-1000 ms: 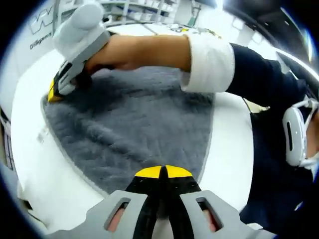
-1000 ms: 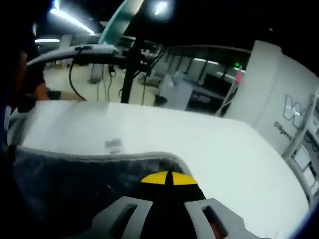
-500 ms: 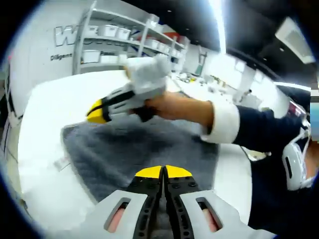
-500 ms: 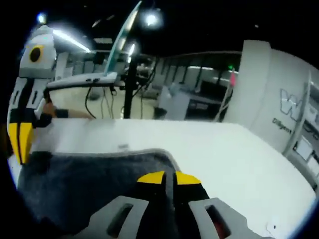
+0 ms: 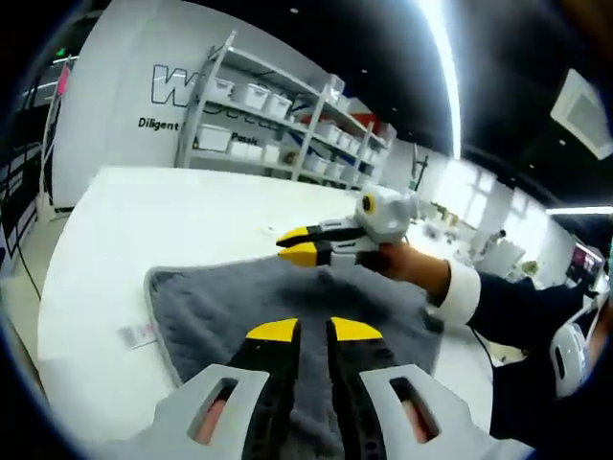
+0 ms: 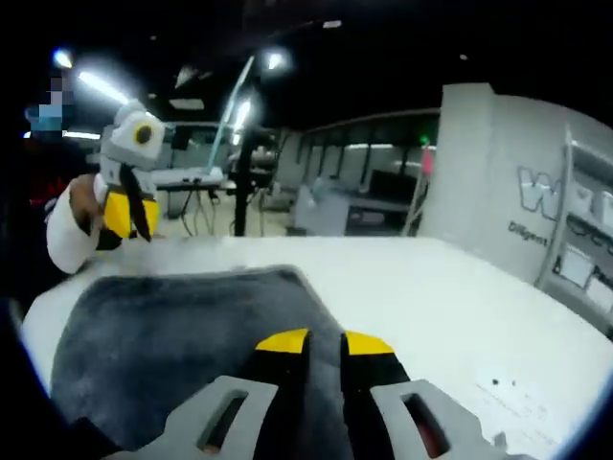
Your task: Open the folded towel by lifting each exposed corner and separating the folded layers until the towel lies flat within the target outline without major curled edges
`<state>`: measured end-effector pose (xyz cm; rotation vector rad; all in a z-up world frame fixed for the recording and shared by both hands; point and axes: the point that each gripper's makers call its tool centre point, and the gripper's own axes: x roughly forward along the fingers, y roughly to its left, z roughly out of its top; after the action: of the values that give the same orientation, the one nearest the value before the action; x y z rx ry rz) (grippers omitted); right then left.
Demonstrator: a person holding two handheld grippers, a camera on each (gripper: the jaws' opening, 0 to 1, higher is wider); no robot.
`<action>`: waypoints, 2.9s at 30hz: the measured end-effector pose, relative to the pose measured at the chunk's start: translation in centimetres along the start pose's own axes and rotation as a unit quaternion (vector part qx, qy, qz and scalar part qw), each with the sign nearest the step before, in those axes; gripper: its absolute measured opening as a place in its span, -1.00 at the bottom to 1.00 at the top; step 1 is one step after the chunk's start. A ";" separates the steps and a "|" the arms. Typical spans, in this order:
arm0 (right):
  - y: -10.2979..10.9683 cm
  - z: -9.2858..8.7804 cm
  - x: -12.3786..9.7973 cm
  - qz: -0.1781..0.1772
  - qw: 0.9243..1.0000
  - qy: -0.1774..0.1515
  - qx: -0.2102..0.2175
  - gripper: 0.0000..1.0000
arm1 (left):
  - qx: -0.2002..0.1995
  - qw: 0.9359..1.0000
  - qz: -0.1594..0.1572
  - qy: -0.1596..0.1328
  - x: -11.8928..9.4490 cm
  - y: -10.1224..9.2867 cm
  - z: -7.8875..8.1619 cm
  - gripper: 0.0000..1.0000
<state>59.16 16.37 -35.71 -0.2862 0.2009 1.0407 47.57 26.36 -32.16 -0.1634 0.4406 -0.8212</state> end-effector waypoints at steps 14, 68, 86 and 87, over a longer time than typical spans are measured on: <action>-2.1 -2.1 -8.1 -0.032 0.999 -0.010 0.008 -0.41 | 0.052 0.996 0.038 -0.054 0.7 0.9 1.9 -0.21; 2.1 -5.7 -36.1 -0.183 0.982 -0.041 0.034 0.98 | 0.110 0.985 0.055 -0.125 0.5 -11.1 0.3 0.99; 3.9 -1.9 -40.7 -0.185 0.978 -0.090 0.019 0.98 | 0.127 0.977 0.120 -0.118 -2.0 -14.1 1.1 1.00; 3.9 -1.6 -40.9 -0.187 0.978 -0.093 0.019 0.98 | 0.129 0.977 0.121 -0.119 -2.2 -14.3 1.1 1.00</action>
<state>35.53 -15.80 -25.61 -0.1811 -0.0047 0.6846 37.16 18.29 -26.05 0.0335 0.1223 -0.6033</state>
